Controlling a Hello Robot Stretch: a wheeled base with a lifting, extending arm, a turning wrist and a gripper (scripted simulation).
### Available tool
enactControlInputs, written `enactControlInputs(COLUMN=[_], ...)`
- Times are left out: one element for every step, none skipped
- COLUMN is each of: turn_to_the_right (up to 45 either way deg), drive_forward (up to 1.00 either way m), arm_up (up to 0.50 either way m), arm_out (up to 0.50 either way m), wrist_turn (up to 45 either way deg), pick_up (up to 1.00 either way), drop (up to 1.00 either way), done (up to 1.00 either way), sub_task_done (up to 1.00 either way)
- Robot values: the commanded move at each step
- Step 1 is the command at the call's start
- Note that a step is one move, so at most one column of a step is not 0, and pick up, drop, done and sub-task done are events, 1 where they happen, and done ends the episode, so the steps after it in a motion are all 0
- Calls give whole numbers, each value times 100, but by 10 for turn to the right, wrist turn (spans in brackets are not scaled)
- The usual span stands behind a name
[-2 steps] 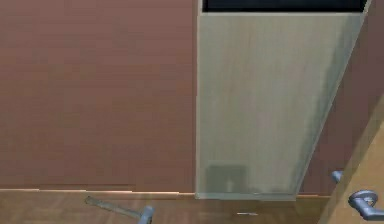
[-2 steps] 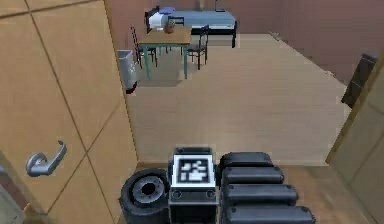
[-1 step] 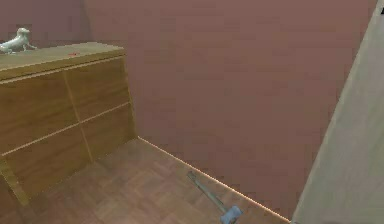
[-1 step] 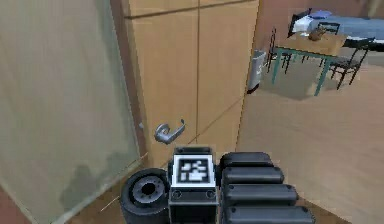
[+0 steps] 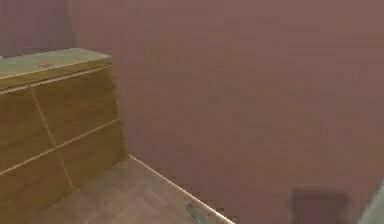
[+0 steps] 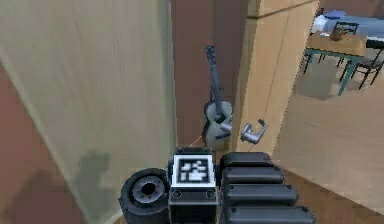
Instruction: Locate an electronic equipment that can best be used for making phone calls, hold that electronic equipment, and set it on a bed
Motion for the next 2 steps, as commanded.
enactControlInputs(turn_to_the_right=[-450,-30], drive_forward=[0,0], arm_up=[0,0], arm_out=[0,0], wrist_turn=[0,0], pick_up=[0,0], drop=[0,0], done=[0,0], sub_task_done=[0,0])
